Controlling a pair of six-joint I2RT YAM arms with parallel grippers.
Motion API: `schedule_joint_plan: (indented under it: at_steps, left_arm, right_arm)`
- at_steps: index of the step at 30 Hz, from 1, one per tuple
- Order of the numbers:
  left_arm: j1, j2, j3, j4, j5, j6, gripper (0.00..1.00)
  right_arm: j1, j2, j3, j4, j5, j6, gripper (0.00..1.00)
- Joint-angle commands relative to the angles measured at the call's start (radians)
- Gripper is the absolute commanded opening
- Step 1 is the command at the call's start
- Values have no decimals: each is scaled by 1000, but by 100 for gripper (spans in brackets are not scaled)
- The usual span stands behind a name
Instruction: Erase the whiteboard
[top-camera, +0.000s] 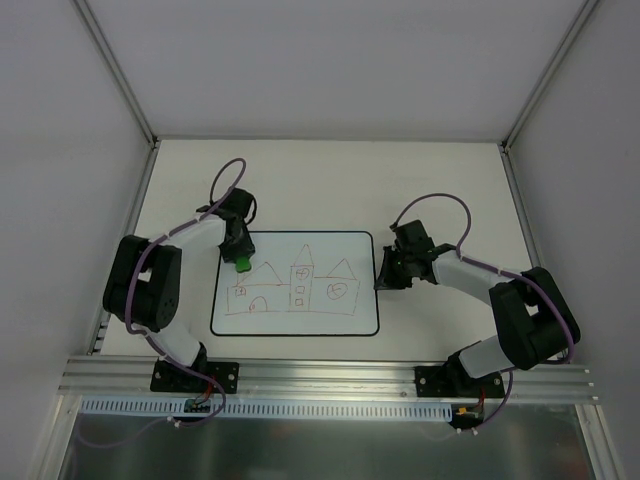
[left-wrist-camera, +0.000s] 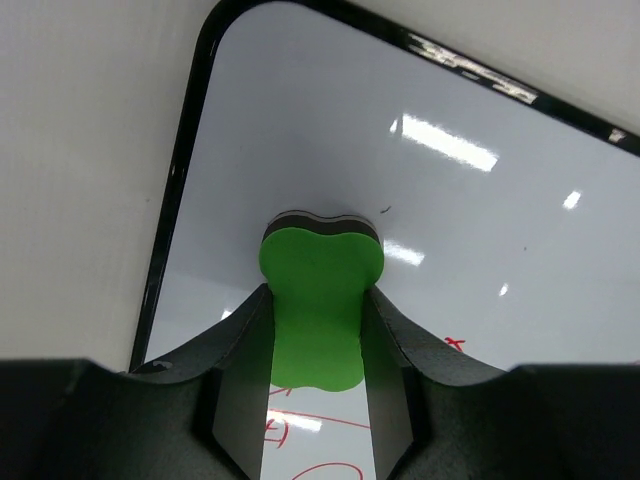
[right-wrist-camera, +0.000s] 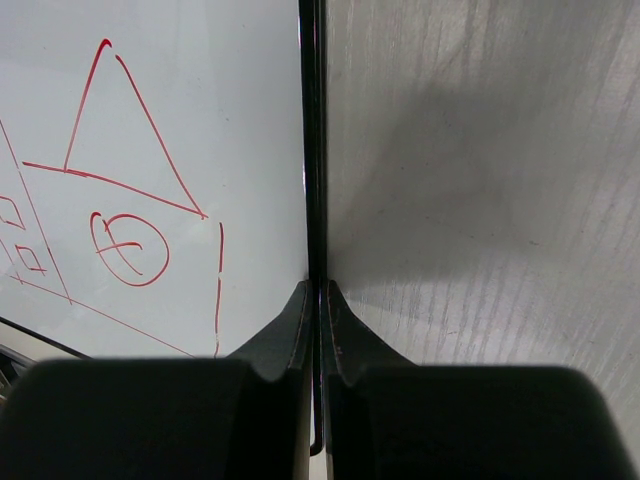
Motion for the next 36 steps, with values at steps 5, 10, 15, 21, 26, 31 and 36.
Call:
schedule_joint_plan:
  at_steps: [5, 10, 15, 21, 26, 31, 36]
  left_arm:
    - [-92, 17, -65, -123, 57, -66, 0]
    - [-293, 164, 79, -123, 106, -120, 0]
    - [-428, 331, 260, -123, 175, -141, 0]
    - [-413, 322, 288, -133, 140, -129, 0]
    - [-293, 221, 156, -149, 68, -114, 0]
    - [-262, 193, 185, -160, 34, -40, 0]
    - [-282, 318, 318, -172, 45, 27, 0]
  right_arm:
    - [12, 23, -34, -73, 90, -32, 0]
    - [12, 10, -35, -74, 103, -29, 0]
    - [12, 3, -37, -76, 110, -20, 0]
    - [12, -3, -40, -76, 106, -21, 0]
    - [12, -7, -43, -76, 103, -21, 0]
    - [12, 10, -31, -76, 98, -21, 0]
    - [12, 16, -22, -74, 89, -18, 0]
